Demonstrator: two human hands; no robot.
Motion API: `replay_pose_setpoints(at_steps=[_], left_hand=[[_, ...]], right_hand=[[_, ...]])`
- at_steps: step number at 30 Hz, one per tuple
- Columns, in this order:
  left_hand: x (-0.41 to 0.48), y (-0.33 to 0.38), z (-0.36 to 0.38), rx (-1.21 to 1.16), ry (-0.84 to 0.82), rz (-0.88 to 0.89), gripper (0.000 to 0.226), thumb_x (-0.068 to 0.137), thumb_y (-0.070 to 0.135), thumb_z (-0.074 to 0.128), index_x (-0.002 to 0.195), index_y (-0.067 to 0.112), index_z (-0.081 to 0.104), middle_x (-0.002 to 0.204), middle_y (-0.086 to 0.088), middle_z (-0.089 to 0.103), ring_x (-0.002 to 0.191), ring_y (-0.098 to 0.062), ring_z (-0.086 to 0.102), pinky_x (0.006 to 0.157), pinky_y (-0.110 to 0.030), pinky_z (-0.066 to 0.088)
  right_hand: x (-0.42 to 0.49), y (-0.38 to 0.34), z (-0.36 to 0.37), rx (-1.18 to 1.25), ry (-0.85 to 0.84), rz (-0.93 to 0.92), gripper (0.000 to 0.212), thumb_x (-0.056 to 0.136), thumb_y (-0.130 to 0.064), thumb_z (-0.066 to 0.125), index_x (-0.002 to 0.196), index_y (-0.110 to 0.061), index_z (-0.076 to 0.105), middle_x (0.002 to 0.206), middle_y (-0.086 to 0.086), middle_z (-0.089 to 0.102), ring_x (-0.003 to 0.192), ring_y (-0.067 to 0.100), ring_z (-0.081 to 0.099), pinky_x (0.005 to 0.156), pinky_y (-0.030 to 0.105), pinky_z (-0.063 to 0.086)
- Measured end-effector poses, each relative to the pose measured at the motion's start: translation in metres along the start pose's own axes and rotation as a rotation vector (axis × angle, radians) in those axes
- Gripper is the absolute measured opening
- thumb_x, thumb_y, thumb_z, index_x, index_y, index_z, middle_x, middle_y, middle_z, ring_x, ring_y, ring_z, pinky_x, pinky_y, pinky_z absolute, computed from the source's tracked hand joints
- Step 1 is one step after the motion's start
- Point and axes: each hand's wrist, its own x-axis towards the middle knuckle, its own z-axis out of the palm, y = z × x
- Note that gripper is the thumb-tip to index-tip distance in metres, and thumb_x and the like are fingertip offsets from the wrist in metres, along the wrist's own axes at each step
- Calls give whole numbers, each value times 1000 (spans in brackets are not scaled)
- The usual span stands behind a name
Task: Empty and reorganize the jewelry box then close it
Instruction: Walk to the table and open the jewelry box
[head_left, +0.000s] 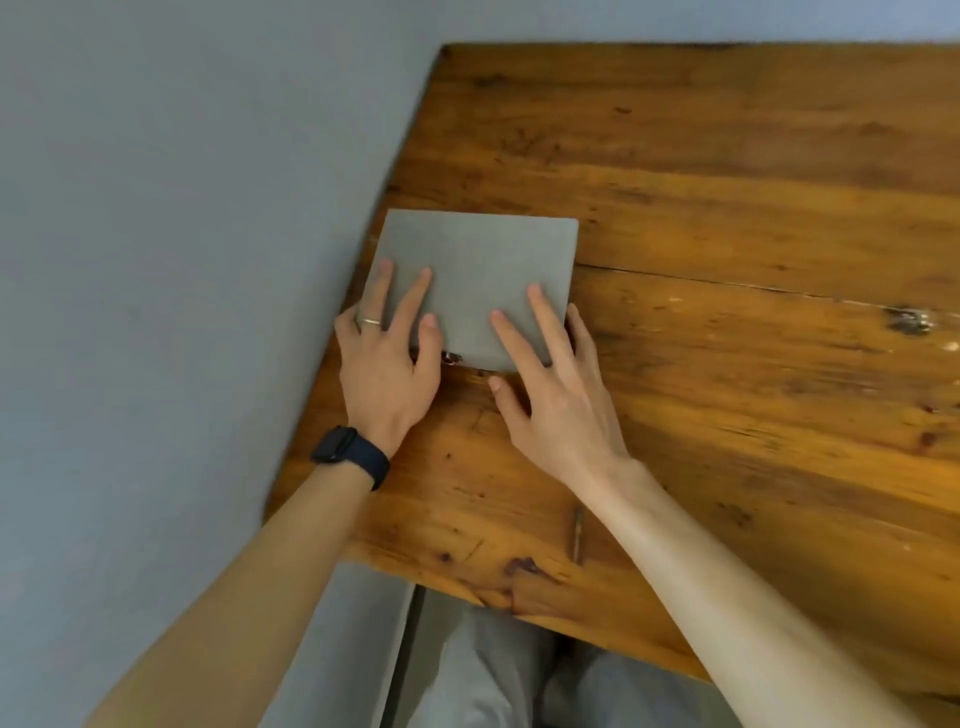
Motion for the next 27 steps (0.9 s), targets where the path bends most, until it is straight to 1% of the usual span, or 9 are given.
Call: replay_pose_setpoints(at_steps=[4,7,10,13,15,18,20,23,27], left_hand=[[-4,-2,7,-44,69,-23,48,101,46,32,146,37,48,161,1,31,130,-36,40,102,-36,36],[-21,4,4,-98,49,-33,44,103,45,38,146,39,46,161,1,29,129,-37,36,102,-38,37],[-51,12,-6,-168,-54,-28,47,103,52,35,148,42,40,163,5,22,132,-37,29,105,-38,34],[-84,18,-14,-210,-154,74,50,102,56,32,150,42,37,165,5,17,138,-37,26,113,-39,25],[-105,22,-17,-232,-199,140,51,101,57,32,150,42,36,165,5,15,142,-35,27,115,-39,22],[-138,33,-19,-282,-282,183,53,100,60,35,151,46,32,166,11,9,142,-35,29,116,-42,27],[-156,37,-19,-296,-312,241,54,99,58,39,151,46,28,166,11,5,143,-34,29,116,-43,29],[-171,40,-18,-280,-328,312,59,100,51,45,153,47,20,166,9,-1,145,-30,28,117,-43,33],[-181,41,-18,-191,-310,359,61,103,44,42,155,46,10,167,4,-3,145,-29,30,112,-42,42]], right_hand=[[-5,2,11,-17,47,-6,61,99,-39,54,154,-22,33,165,8,12,147,47,17,117,54,28],[-18,-1,6,-11,47,19,63,98,-38,55,154,-22,33,166,6,11,148,43,18,116,55,32],[-48,-6,-6,-28,48,68,64,98,-38,56,155,-26,29,166,0,6,150,35,18,113,51,39],[-89,-10,-20,-56,77,105,67,96,-38,60,155,-27,28,166,-1,6,150,30,20,111,47,42],[-116,-10,-30,-68,95,130,70,95,-38,63,155,-26,29,166,-1,8,150,28,21,112,45,42],[-155,-9,-41,-98,135,178,73,92,-43,66,154,-26,30,166,0,10,148,28,26,109,41,41],[-176,-8,-46,-100,164,210,75,90,-48,67,152,-27,32,165,0,12,147,27,29,107,38,42],[-195,-10,-48,-114,192,247,77,86,-54,68,150,-29,33,164,-1,14,145,27,32,103,35,44],[-199,-19,-45,-110,225,309,74,83,-55,71,145,-30,37,162,-2,16,140,29,37,97,35,50]])
